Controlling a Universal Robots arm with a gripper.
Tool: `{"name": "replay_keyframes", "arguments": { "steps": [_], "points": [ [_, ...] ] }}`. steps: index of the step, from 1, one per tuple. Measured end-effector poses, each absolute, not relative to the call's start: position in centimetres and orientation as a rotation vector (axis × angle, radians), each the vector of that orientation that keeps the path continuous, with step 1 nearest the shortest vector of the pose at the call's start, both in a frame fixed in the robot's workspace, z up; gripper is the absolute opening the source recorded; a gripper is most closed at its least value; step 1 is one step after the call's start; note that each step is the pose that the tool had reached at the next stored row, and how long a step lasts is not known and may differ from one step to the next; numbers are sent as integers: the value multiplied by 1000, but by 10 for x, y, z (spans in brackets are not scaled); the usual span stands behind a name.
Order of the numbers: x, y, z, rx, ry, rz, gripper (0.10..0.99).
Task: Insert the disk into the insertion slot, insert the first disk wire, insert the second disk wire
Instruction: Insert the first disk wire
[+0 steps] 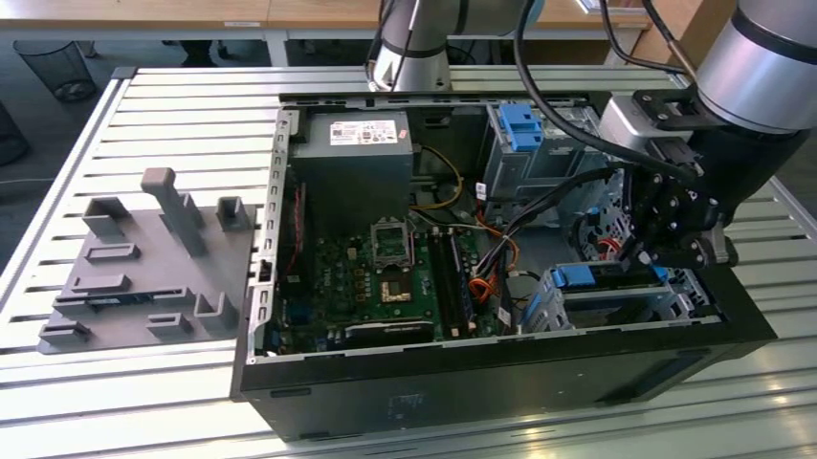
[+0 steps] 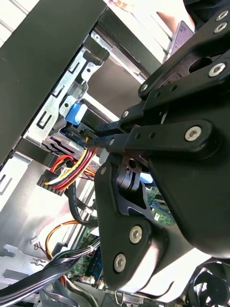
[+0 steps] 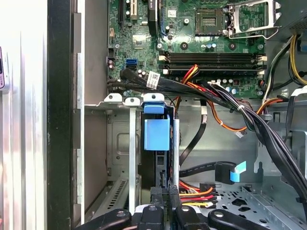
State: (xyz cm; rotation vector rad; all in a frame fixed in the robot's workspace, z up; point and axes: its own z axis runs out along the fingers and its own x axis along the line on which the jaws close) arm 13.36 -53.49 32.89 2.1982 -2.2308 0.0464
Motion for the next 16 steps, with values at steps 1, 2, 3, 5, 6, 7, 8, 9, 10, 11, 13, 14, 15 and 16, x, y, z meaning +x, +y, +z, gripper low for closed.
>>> {"name": "replay_keyframes", "arguments": {
  "steps": [1, 2, 3, 5, 6, 7, 8, 9, 10, 11, 13, 14, 15, 16],
  "points": [
    [134, -535, 329, 2198, -2231, 46, 165],
    [134, -535, 328, 2198, -2231, 46, 165],
    [134, -535, 328, 2198, -2231, 46, 165],
    [134, -535, 328, 2198, -2231, 46, 176],
    [134, -535, 328, 2198, -2231, 46, 239],
    [134, -535, 328, 2198, -2231, 46, 239],
    [134, -535, 328, 2198, -2231, 46, 239],
    [134, -535, 328, 2198, -2231, 46, 239],
    [134, -535, 329, 2198, -2231, 46, 239],
    [134, -535, 330, 2198, -2231, 46, 239],
    [134, -535, 332, 2198, -2231, 46, 239],
    [134, -535, 333, 2198, -2231, 46, 239],
    [134, -535, 334, 2198, -2231, 46, 239],
    [134, -535, 335, 2198, -2231, 46, 239]
  ]
}}
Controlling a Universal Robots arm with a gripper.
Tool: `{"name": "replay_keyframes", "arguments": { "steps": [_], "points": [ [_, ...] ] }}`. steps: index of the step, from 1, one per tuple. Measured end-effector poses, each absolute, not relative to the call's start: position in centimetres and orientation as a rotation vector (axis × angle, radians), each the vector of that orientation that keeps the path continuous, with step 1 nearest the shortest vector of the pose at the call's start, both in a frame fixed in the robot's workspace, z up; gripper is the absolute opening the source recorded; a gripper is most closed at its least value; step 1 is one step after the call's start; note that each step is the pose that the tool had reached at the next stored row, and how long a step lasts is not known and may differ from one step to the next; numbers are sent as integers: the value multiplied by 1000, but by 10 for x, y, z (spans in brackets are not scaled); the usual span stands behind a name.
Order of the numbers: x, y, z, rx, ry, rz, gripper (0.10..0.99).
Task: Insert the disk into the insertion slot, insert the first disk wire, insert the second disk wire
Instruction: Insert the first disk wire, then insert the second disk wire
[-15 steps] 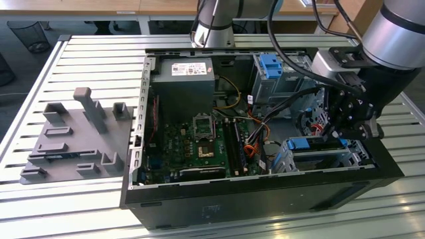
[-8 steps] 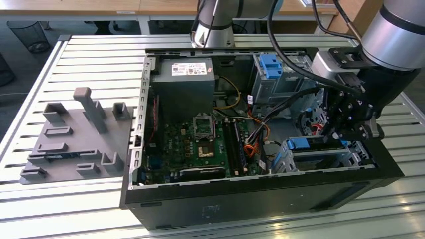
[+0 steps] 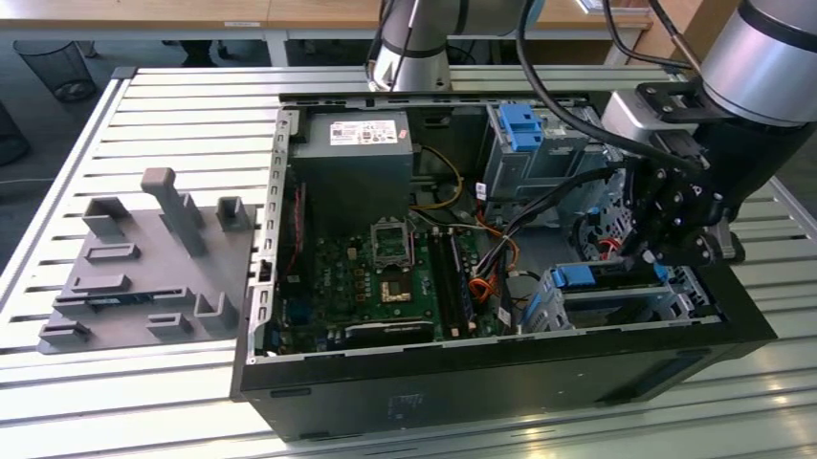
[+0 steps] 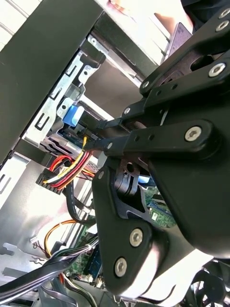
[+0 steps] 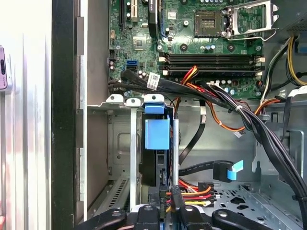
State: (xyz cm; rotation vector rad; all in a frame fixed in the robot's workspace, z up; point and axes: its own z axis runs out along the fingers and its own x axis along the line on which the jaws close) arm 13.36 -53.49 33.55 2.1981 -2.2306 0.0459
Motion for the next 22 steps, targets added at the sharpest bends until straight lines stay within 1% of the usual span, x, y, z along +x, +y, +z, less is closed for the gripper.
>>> {"name": "replay_keyframes", "arguments": {
  "steps": [4, 6, 22],
  "points": [
    [134, -535, 338, 2198, -2230, 45, 224],
    [134, -535, 338, 2198, -2231, 45, 106],
    [133, -535, 339, 2199, -2231, 44, 106]
  ]
}}
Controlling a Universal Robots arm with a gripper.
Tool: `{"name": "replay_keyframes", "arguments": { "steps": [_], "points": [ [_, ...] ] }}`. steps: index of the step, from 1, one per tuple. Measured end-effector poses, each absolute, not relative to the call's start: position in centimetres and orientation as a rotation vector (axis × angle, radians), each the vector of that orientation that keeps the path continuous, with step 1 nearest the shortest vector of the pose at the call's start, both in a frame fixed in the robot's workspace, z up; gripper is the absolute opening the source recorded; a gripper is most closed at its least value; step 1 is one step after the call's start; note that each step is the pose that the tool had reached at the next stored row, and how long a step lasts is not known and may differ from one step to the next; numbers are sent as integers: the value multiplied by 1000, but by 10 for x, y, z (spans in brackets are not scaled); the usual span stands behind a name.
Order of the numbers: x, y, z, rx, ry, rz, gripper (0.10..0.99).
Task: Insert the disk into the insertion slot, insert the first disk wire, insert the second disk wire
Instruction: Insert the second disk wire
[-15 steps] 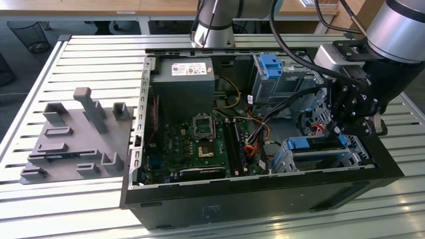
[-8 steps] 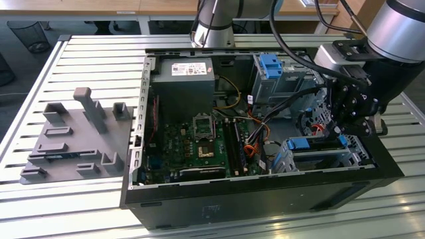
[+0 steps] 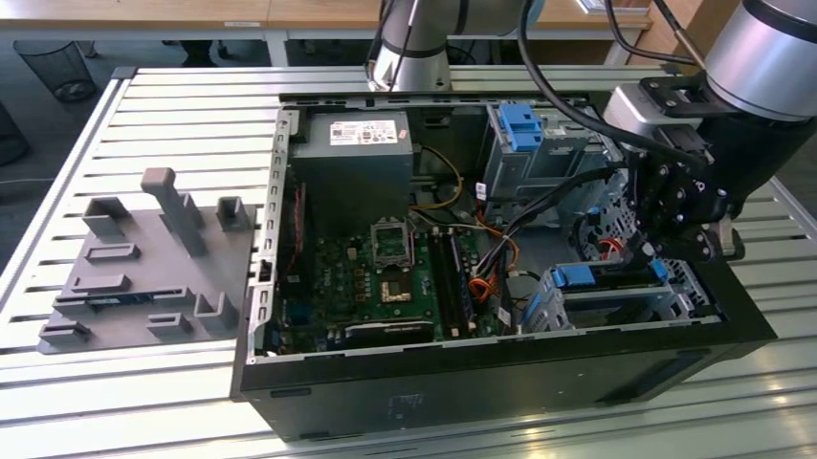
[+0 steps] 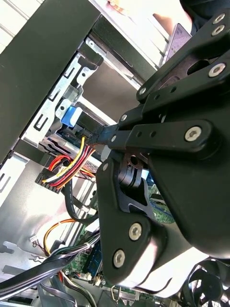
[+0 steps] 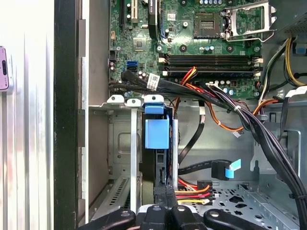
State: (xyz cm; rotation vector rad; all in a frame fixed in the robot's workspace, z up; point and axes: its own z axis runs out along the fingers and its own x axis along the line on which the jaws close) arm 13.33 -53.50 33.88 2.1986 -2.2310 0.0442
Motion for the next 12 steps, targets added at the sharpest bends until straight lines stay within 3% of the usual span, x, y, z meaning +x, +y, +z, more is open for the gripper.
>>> {"name": "replay_keyframes", "arguments": {
  "steps": [12],
  "points": [
    [126, -535, 339, 2199, -2231, 44, 106]
  ]
}}
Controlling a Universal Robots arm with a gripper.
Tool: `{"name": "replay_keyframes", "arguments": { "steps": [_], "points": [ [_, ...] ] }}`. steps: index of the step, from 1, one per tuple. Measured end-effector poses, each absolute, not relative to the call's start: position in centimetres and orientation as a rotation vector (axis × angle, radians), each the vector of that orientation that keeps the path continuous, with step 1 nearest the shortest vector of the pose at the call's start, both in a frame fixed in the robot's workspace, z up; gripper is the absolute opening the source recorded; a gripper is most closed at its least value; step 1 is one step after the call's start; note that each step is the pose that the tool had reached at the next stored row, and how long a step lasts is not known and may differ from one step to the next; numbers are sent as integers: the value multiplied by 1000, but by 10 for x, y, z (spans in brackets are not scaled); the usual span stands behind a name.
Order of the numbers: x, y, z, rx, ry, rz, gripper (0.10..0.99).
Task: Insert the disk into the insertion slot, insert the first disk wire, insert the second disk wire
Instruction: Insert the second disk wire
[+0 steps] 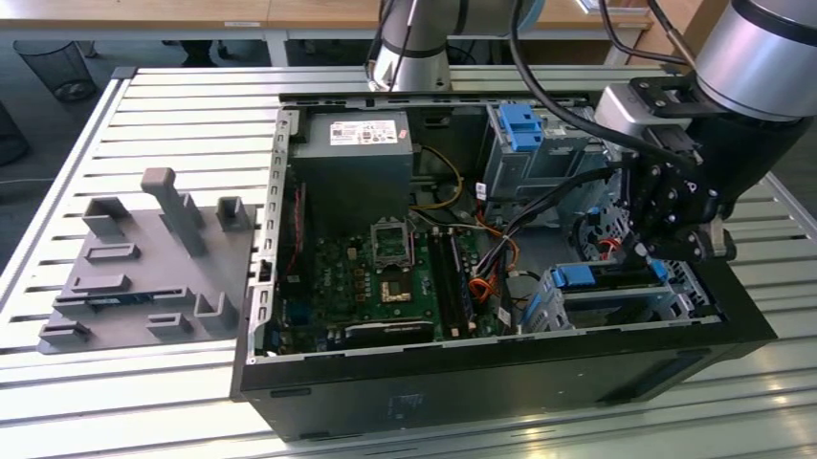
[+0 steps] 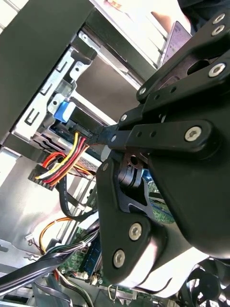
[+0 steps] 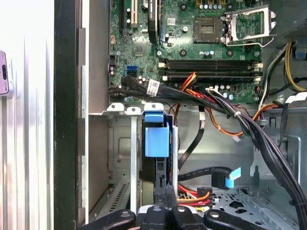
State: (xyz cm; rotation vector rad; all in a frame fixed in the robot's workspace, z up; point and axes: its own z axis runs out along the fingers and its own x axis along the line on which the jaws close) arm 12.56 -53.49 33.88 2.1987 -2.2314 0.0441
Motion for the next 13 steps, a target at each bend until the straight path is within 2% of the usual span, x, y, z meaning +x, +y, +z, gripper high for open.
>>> {"name": "replay_keyframes", "arguments": {
  "steps": [13],
  "points": [
    [104, -534, 346, 2199, -2231, 40, 106]
  ]
}}
